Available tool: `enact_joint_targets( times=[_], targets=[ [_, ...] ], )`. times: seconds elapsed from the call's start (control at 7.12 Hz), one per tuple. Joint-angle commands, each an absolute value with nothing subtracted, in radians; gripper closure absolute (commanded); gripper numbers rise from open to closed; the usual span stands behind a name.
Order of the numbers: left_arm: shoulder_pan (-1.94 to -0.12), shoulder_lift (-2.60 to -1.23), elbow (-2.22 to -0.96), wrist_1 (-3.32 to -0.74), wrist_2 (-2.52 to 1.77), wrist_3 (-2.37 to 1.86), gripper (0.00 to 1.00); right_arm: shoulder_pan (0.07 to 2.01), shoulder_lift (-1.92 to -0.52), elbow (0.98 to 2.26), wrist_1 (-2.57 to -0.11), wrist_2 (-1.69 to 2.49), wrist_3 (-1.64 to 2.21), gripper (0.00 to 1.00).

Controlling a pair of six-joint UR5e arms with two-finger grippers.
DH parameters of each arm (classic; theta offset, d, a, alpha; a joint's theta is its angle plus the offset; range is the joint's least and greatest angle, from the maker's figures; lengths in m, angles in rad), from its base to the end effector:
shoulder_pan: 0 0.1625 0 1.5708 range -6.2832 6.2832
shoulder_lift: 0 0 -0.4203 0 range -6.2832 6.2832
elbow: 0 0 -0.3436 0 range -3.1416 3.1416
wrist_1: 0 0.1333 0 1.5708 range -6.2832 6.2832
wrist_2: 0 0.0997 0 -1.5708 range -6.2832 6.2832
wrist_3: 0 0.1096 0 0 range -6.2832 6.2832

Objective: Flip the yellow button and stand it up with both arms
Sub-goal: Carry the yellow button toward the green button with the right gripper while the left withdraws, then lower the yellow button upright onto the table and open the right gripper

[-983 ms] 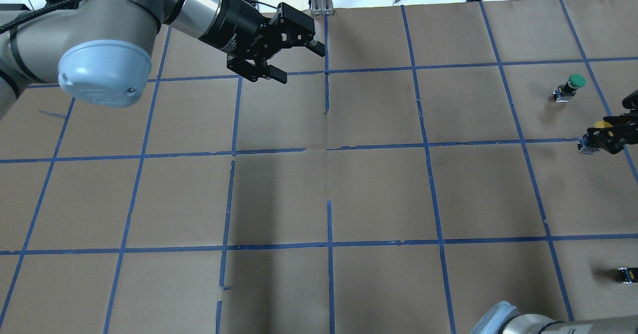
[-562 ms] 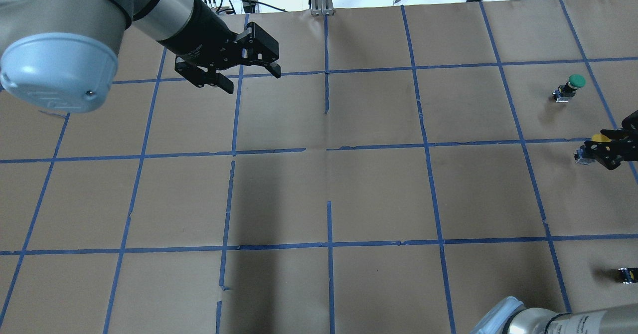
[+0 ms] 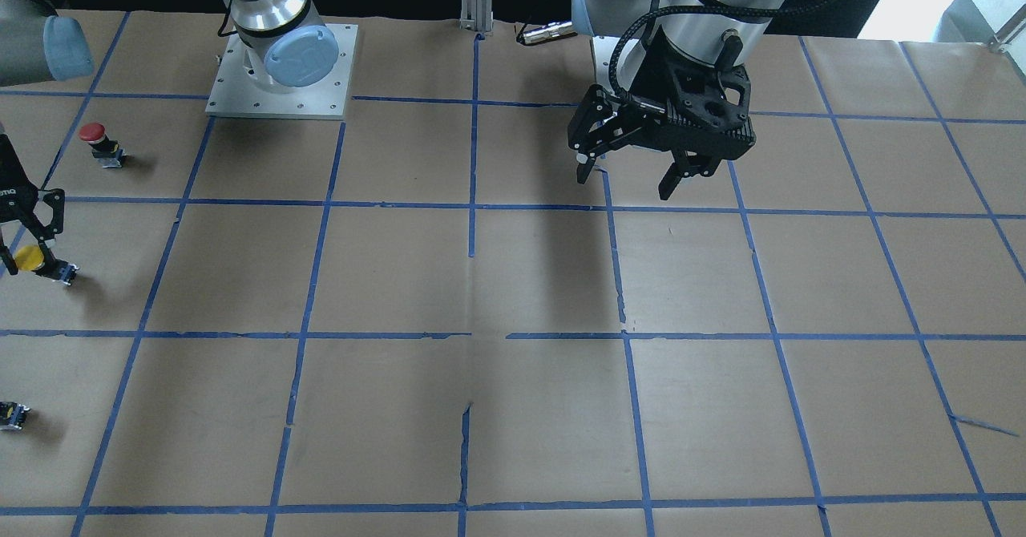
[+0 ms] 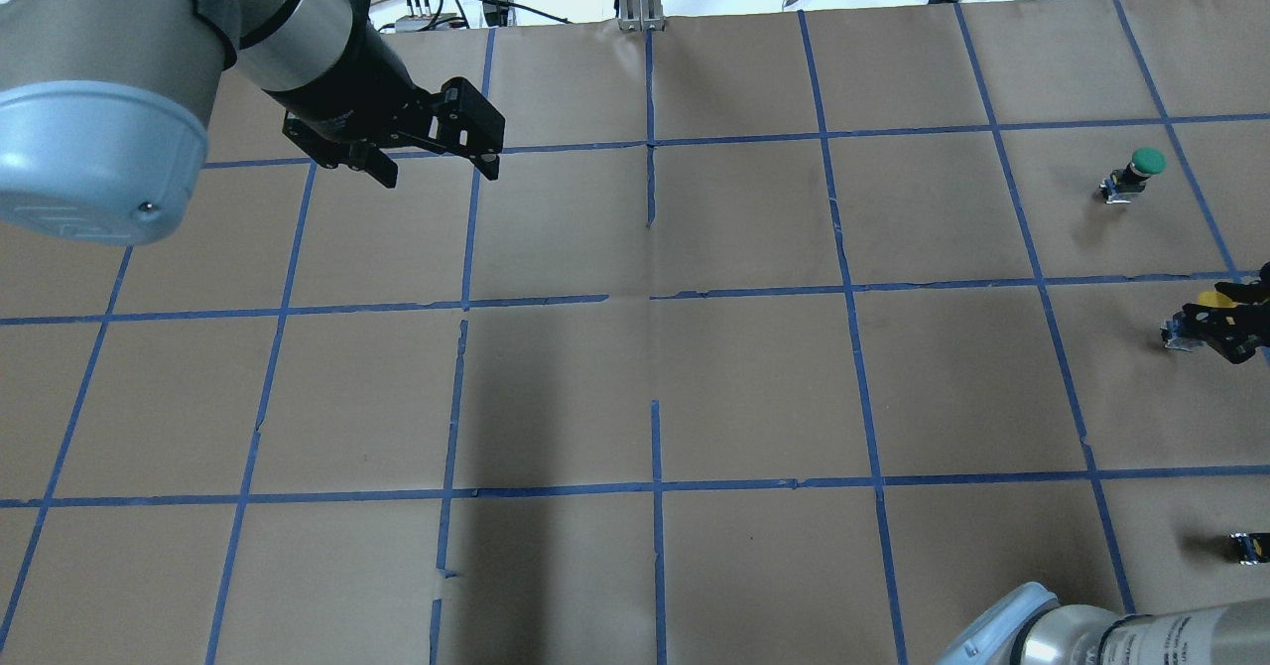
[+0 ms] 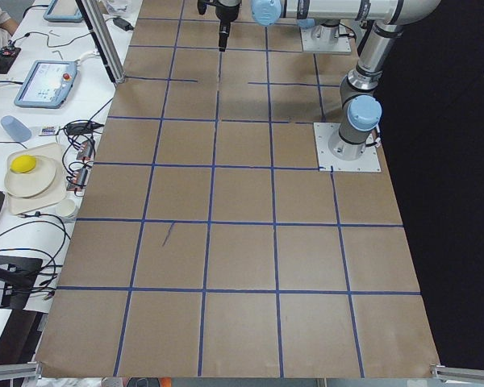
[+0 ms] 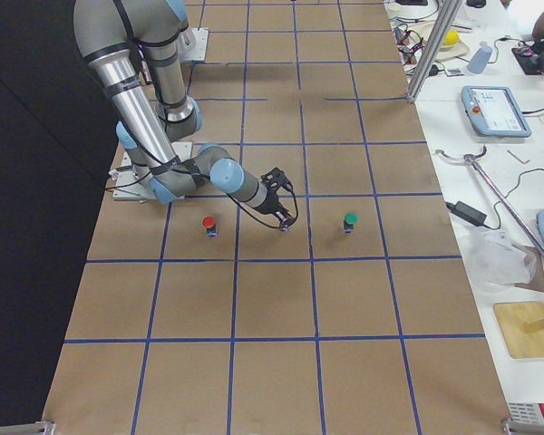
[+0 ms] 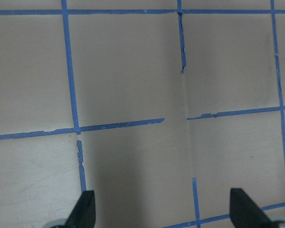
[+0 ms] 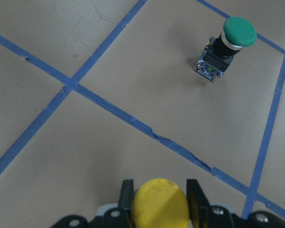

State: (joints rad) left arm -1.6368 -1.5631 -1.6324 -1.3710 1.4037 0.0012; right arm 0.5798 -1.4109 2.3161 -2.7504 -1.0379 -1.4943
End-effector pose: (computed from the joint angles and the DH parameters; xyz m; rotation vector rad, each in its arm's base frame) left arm -0.1812 -0.4432 0.4718 -0.1177 -2.9607 0.2084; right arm -0.2316 -0.3776 0.2433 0.8356 -2.8070 0.8864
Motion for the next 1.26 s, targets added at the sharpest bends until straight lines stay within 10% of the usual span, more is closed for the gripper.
enact_joint_targets(
  times=[0.0,0.28,1.12],
  targets=[
    [-1.635,-1.563,-1.635,-1.370,1.420,0.005,0.00,0.577,-1.410,2.336,-2.743,-1.037,-1.500,0.85],
    [-1.635,-1.555,-1.637,-1.368,1.424,0.005,0.00,0.577,-1.410,2.345,-2.753,-1.037,-1.491,0.01],
    [-1.599,-1.522,-1.623,-1.586,1.543,-0.017,0.00,0.716,-1.581,2.204,-2.536,-1.229,-1.015,0.00]
  ],
)
